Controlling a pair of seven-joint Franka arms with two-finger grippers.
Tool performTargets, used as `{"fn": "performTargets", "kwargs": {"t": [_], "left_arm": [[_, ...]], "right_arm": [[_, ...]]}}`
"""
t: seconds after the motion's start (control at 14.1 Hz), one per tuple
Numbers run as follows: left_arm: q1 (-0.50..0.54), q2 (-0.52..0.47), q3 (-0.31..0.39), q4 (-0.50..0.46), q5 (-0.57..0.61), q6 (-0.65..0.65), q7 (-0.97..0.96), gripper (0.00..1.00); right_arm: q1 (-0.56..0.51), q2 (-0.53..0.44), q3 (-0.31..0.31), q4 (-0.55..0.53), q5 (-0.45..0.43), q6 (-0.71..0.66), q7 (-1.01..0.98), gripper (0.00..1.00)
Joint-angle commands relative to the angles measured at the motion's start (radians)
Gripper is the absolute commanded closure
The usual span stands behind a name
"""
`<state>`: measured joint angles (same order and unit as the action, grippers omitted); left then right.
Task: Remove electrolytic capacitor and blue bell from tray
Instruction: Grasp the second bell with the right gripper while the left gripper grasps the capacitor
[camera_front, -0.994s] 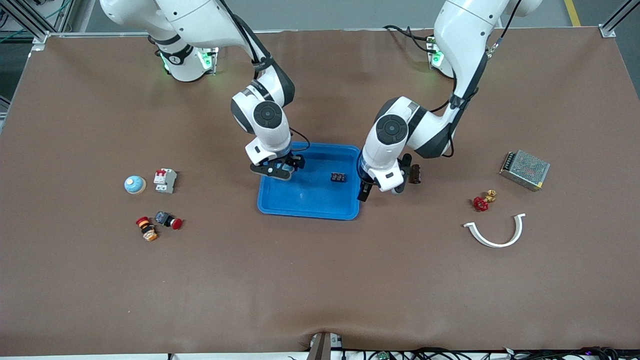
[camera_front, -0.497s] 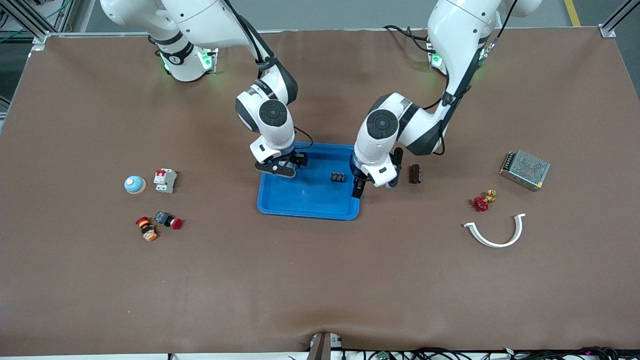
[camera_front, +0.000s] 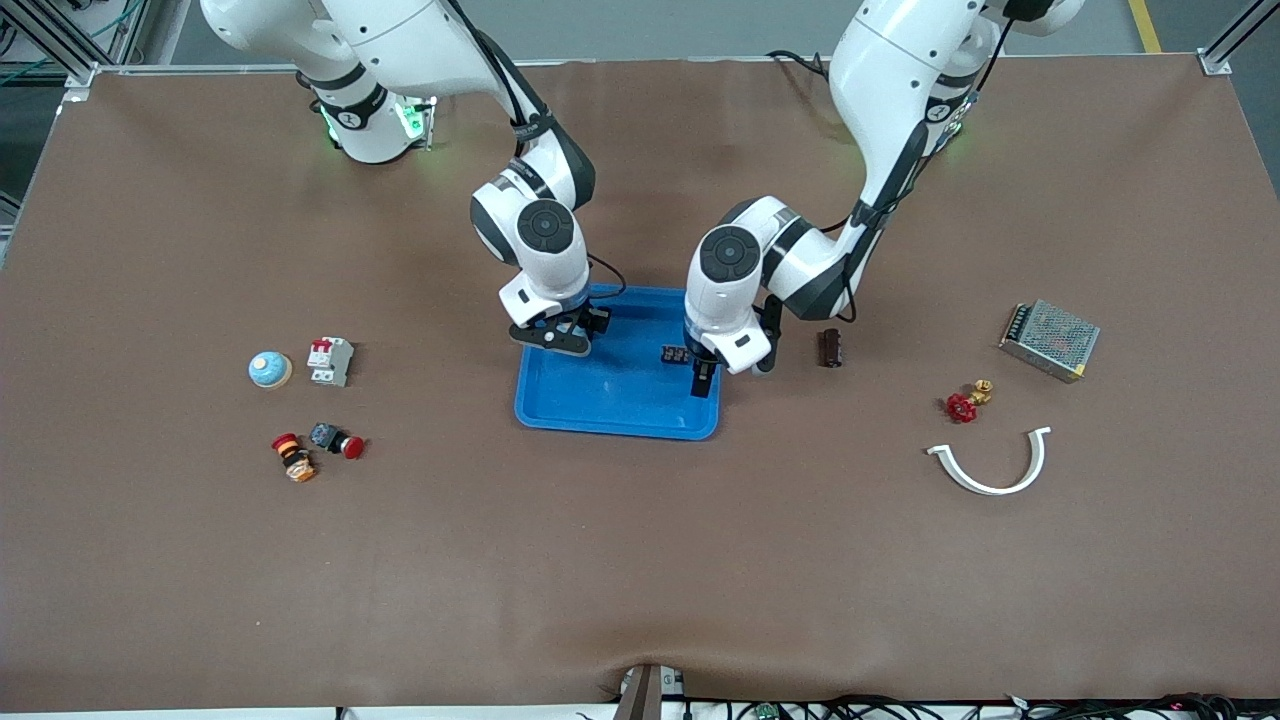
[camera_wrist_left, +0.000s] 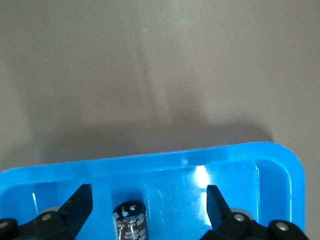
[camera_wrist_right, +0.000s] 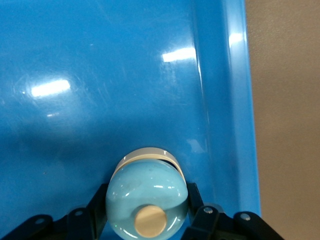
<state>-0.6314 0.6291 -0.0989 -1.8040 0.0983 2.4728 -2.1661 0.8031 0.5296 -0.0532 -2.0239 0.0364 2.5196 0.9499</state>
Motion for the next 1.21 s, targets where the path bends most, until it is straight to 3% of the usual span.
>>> {"fn": "performTargets", "kwargs": {"t": [0.0,0.21,0.35,0.64,1.14], "left_arm": [[-0.021,0.015,0.007,0.031,0.026,-0.005,-0.038,0.00],[-0.036,0.023,0.007,0.031,0.026,-0.005,-0.061,0.00],[-0.040,0.027,0.007,0.031,0.026,-0.005,-0.064,0.00],[-0.054,0.029,0.007,0.032,0.026,-0.005,-0.080,0.00],[-0.073,0.031,0.007,0.045,0.026,-0.005,-0.120,0.00]], "right_arm": [[0.004,0.004,-0.005,0.005,-0.009,-0.001,0.009,0.57],[-0.001,-0.031,-0.005,0.007,-0.009,-0.015,-0.025,0.59],[-0.022,-0.091,-0.007,0.010,-0.007,-0.106,-0.068,0.61],[-0.122,-0.218,-0.008,0.017,-0.004,-0.267,-0.310,0.61],[-0.318,-0.336,-0.010,-0.044,-0.001,-0.341,-0.771,0.61]]}}
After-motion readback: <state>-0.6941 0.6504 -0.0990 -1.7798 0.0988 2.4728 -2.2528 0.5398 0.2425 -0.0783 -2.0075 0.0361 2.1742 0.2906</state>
